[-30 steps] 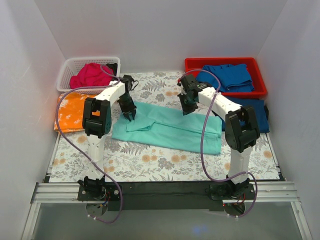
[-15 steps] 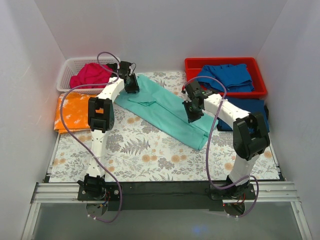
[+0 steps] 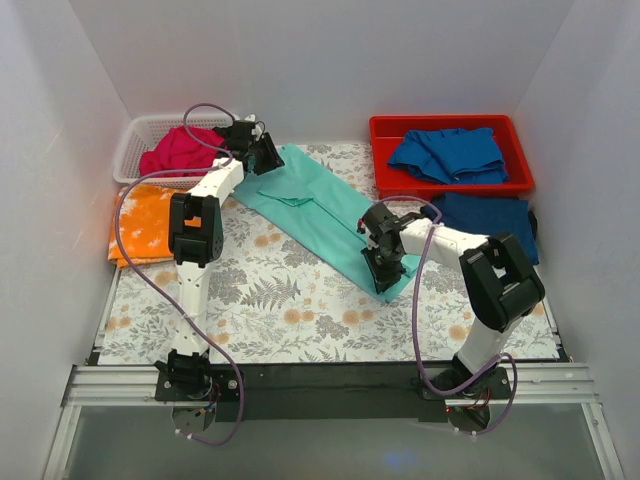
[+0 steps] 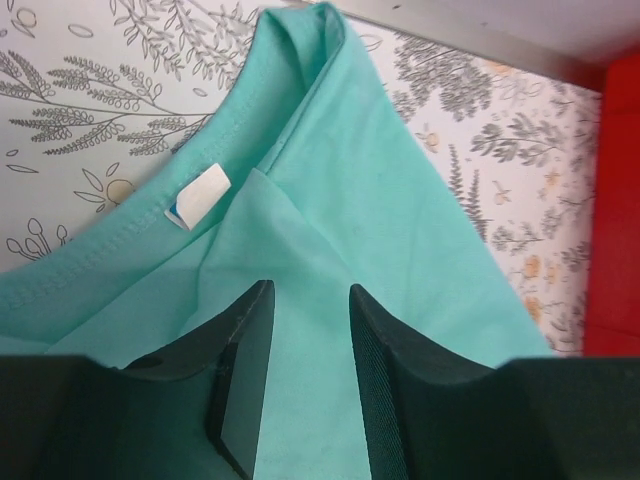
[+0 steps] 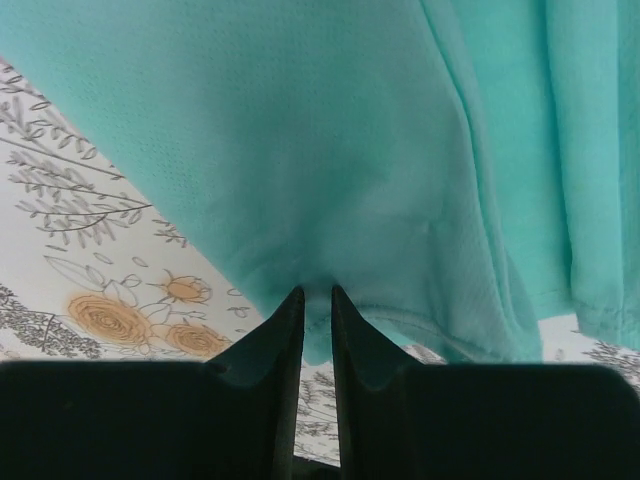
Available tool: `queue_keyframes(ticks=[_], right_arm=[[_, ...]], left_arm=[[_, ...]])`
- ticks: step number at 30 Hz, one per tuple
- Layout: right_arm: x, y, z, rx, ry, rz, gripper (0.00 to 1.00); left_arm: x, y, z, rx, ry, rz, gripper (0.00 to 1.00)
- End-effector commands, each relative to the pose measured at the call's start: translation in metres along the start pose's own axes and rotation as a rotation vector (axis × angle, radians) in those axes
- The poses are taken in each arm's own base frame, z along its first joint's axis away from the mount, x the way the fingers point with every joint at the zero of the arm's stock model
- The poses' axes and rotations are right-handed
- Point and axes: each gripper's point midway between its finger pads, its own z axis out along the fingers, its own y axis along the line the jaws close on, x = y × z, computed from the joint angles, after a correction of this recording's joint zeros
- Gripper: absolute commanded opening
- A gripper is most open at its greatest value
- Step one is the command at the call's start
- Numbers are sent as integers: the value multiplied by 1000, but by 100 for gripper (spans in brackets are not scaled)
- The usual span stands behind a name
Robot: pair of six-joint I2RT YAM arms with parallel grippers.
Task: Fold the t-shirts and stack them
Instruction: Rotate the tshirt 80 degrees
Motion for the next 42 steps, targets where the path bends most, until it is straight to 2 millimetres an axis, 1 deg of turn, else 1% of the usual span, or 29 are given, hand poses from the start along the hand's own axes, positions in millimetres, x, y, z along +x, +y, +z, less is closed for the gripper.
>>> queue_keyframes(ticks=[1,3,8,12,13,15,16,17,18,19,20,21,24,25,27,28,29,31,32,33,34,35,36,37,38,39,40,41,42], right_arm=[[10,26,10,-68,18,-29,22],[24,41,15,-86,49,-76,22],[46,74,15,-109,94,-159,22],[57,118,14,-157,129,-247,22],[49,133,10,-180,110,-262,22],[57,160,15,-209,143,-302,22],[49,179,12,-238,122,-328,22],[51,191,20,-243,140,-352,22],[59,209,21,-265,153,-403,22],[60,219,22,-273,158,-443,22],[48,241,15,-303,120,-476,22],[54,249,22,-300,139,-508,22],[37,265,11,-306,75,-543,21],[31,265,7,-295,46,-545,21],[14,266,-10,-268,-44,-555,22],[8,266,-17,-259,-76,-554,22],[1,267,-34,-262,-130,-550,22],[-9,258,-48,-213,-199,-524,22],[-17,255,-71,-206,-276,-513,22],[-21,240,-74,-147,-315,-483,31],[-24,231,-82,-110,-354,-458,46],[-29,222,-104,-101,-427,-429,74],[-34,203,-108,-35,-470,-392,82],[-27,184,-100,10,-455,-369,89],[-25,170,-111,14,-483,-338,98],[-28,149,-111,45,-487,-269,98],[-15,128,-98,77,-450,-247,98],[-14,115,-108,70,-476,-211,98],[-16,92,-108,103,-478,-146,99]], left_arm=[[-55,-46,-54,110,-114,3,35],[-54,-43,-58,100,-105,-1,35],[-53,-41,-69,106,-79,-8,35],[-58,-42,-73,134,-74,-13,36],[-60,-42,-72,139,-73,-15,36],[-60,-41,-70,145,-61,-33,36],[-62,-44,-70,161,-58,-47,36],[-61,-44,-69,167,-55,-55,36],[-58,-45,-68,181,-41,-61,36],[-57,-47,-67,189,-34,-65,36],[-54,-47,-68,194,-24,-70,36],[-53,-47,-70,190,-20,-69,36],[-47,-41,-78,153,-3,-49,36],[-52,-44,-89,152,-18,-36,36],[-46,-40,-95,129,-4,-12,36],[-53,-41,-106,114,-25,-3,36],[-47,-38,-109,99,-6,-9,36],[-46,-41,-127,80,2,-22,36],[-45,-42,-135,79,3,-30,36],[-37,-42,-148,66,11,-50,36],[-23,-33,-143,48,45,-69,36],[-26,-37,-162,37,16,-73,36],[2,-24,-163,-6,66,-93,38],[14,-19,-171,-39,72,-116,55],[17,-25,-191,-46,48,-107,63],[51,-11,-195,-91,103,-118,68],[65,-11,-204,-111,113,-130,72],[78,-13,-212,-119,121,-127,79],[88,-28,-232,-94,110,-115,80]])
